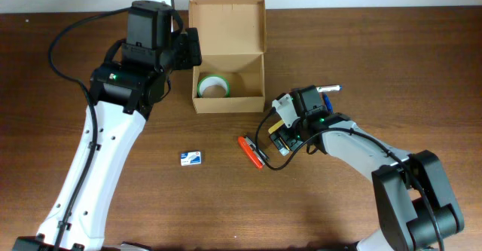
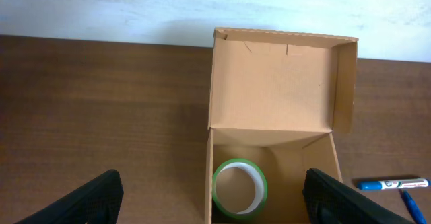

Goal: Pack container
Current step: 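Close the right gripper on the yellow pad and lift it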

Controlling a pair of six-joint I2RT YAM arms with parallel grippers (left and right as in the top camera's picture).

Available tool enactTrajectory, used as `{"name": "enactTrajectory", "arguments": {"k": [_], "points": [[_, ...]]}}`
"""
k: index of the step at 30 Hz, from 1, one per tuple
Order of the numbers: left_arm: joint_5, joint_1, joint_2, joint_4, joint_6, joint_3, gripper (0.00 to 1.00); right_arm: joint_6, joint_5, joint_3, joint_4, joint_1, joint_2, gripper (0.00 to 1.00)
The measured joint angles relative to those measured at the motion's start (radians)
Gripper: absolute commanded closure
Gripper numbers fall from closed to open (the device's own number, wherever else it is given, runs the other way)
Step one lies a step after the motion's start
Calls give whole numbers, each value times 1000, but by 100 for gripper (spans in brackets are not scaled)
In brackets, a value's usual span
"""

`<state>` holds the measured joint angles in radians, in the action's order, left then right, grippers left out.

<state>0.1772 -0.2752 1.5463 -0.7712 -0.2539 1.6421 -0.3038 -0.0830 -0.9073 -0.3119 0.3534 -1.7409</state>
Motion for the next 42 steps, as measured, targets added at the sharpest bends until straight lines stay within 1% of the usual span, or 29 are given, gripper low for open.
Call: {"name": "enactTrajectory", "arguments": {"k": [24, 26, 29, 31, 36, 42], "points": [[0, 0, 0, 5, 0, 0, 14, -6, -17, 0, 22, 0, -32, 0], [0, 0, 0, 5, 0, 0, 14, -7, -23, 0, 22, 0, -33, 5], [0, 0, 0, 5, 0, 0, 14, -3, -27, 0, 22, 0, -33, 16], [0, 0, 0, 5, 0, 0, 14, 0, -30, 0, 19, 0, -33, 19], [0, 0, 0, 5, 0, 0, 14, 16, -31, 0, 14, 0, -33, 23], [0, 0, 0, 5, 0, 0, 14, 49, -31, -2, 11, 0, -33, 23]]}}
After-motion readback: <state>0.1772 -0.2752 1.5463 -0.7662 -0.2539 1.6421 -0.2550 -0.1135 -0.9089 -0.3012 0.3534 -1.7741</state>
